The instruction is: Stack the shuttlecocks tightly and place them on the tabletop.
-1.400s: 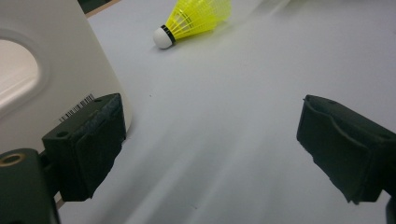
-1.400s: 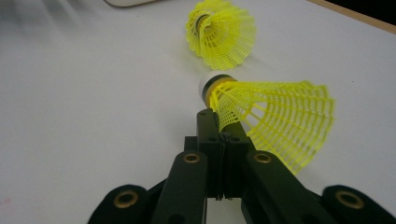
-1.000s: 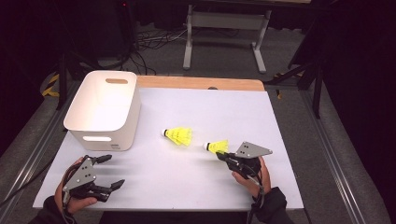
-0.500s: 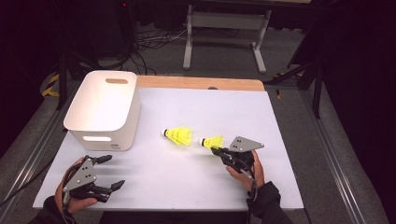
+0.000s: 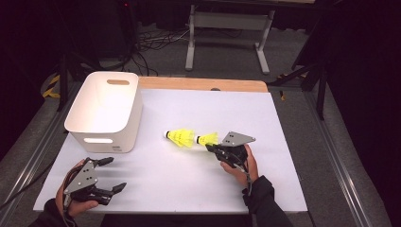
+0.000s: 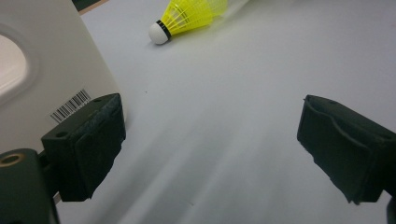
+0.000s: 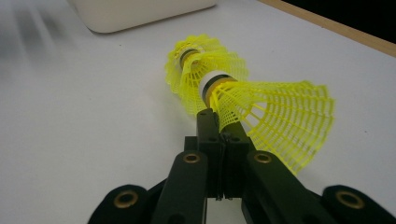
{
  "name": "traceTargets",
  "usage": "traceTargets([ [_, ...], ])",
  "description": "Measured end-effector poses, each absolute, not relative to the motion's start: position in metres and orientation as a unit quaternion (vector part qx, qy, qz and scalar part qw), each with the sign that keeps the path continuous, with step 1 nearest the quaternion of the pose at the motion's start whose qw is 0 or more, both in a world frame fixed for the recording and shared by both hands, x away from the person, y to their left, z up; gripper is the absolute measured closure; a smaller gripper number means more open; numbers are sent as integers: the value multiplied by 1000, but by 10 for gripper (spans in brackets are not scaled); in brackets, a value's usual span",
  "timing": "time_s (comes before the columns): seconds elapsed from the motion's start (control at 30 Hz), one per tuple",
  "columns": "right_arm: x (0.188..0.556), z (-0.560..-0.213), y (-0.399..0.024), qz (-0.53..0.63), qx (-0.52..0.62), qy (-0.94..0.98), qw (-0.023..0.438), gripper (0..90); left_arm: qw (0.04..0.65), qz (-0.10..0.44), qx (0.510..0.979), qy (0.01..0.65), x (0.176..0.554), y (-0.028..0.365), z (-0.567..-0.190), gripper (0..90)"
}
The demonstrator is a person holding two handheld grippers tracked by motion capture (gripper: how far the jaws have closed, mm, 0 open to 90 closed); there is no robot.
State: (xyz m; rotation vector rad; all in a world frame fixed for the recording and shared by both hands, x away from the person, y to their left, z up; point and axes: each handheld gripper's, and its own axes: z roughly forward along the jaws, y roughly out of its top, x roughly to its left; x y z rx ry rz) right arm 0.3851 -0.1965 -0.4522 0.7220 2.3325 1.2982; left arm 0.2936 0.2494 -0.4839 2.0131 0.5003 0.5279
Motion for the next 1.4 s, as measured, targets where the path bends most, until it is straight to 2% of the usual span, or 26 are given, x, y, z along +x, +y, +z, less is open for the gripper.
traceTargets([
  [1.4, 416, -467, -151, 458, 276, 833, 139, 885, 480, 207, 828, 200, 294, 248, -486, 87],
])
